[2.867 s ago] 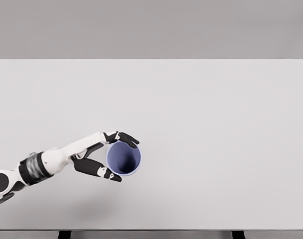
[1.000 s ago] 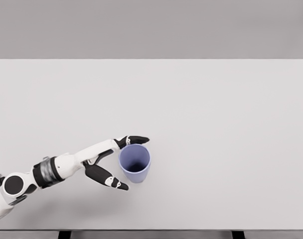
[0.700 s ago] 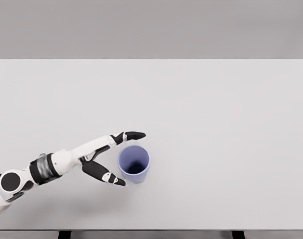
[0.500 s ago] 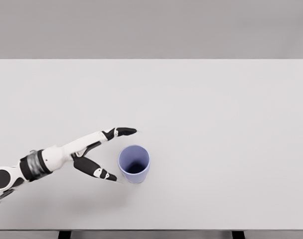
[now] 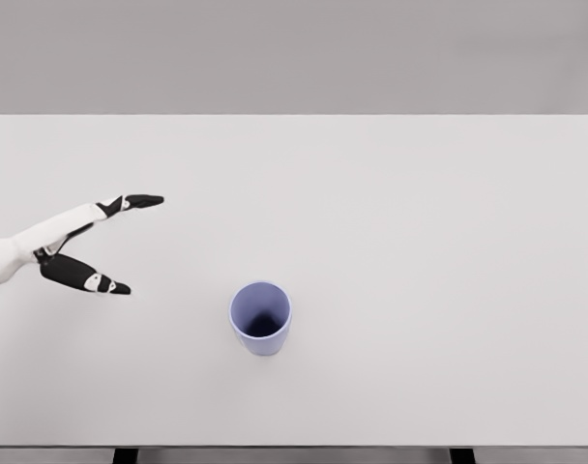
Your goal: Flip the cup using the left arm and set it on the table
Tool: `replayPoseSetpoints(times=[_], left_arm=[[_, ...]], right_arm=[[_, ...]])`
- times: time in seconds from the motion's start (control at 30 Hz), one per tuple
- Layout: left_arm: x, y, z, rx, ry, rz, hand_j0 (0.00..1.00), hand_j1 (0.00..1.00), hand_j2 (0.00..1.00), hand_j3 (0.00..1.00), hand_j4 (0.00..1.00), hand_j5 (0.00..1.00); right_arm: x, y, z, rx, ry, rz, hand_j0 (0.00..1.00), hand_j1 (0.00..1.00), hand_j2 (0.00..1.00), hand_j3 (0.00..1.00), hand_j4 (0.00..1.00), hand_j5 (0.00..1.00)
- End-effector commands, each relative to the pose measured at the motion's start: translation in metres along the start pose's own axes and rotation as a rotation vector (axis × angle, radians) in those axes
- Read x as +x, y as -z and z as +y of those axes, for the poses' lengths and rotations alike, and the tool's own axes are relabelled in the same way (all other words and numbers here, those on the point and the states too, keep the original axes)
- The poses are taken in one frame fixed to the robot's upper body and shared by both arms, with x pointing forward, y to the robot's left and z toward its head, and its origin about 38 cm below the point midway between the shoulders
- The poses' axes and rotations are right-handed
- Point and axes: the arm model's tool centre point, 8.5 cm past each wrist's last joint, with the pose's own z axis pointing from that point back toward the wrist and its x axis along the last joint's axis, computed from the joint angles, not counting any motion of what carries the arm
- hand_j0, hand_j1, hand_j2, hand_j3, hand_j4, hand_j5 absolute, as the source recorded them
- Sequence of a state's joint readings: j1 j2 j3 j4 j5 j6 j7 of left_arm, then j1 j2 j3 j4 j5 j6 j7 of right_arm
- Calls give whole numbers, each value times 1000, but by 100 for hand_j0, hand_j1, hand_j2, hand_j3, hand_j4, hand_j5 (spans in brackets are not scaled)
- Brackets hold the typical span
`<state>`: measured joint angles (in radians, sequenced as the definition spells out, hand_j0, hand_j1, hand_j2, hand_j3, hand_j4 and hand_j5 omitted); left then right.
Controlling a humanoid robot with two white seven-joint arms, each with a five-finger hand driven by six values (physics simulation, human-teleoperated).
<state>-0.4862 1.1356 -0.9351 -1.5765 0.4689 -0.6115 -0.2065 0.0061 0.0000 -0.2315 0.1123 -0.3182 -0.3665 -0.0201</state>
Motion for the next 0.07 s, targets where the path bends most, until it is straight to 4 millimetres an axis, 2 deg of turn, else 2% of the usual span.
replayPoseSetpoints(times=[0.0,0.03], left_arm=[[1,-5,9,12,20,11,100,100,100,100,100,100],[3,-4,12,15,26,7,100,100,100,100,100,100]], right_arm=[[0,0,0,0,-1,0,100,100,100,100,100,100],[0,0,0,0,1,0,100,100,100,100,100,100]])
